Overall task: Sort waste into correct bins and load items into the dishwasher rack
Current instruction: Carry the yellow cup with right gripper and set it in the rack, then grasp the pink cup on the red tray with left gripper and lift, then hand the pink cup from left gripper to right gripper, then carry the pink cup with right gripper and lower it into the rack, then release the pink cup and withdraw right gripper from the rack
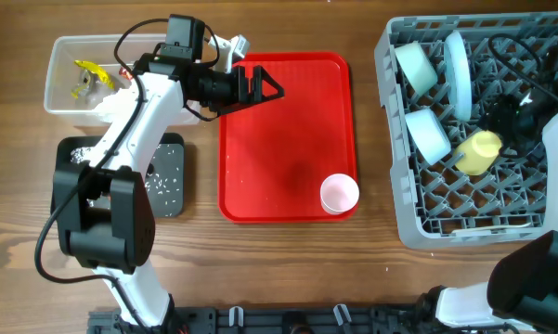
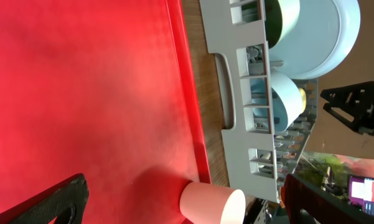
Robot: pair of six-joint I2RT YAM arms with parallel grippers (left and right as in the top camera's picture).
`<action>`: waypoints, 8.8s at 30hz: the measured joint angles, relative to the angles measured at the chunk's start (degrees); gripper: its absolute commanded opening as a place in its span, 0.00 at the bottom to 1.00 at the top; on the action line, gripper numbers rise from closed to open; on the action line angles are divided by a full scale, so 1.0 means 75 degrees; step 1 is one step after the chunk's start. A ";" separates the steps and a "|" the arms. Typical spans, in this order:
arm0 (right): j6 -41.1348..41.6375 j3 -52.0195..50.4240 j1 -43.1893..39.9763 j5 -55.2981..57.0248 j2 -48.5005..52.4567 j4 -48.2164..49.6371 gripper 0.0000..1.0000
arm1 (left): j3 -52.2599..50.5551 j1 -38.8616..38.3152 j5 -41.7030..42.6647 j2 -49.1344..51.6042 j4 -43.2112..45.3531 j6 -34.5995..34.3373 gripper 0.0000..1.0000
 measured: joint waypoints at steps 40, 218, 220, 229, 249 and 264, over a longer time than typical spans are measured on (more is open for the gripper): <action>-0.0828 0.1256 0.0460 -0.1311 -0.2337 -0.0976 0.94 | -0.0612 -0.4368 -0.5476 -0.0026 -0.1265 -0.0758 0.04; 0.0029 0.0163 -0.0950 -0.0114 0.0122 -0.3118 0.57 | 0.0157 -0.0443 -0.3453 -0.1489 -0.0749 -0.0600 0.91; 0.0032 0.0020 -0.0950 -0.0117 0.0122 -0.2981 0.57 | 0.0157 -0.0443 -0.3453 -0.1486 -0.0746 -0.0600 0.91; 0.0044 -0.0446 -0.0950 -0.0117 0.0128 -0.2967 0.45 | 0.0157 -0.0443 -0.3453 -0.1486 -0.0749 -0.0600 0.91; -0.0615 0.3483 0.1402 -0.1448 -0.1518 -0.3212 1.00 | 0.0157 -0.0443 -0.3453 -0.1489 -0.0749 -0.0548 1.00; 0.0539 0.3620 0.2873 -0.2544 -0.2699 -0.1466 1.00 | 0.0154 -0.0443 -0.3456 -0.1486 -0.0746 -0.0551 1.00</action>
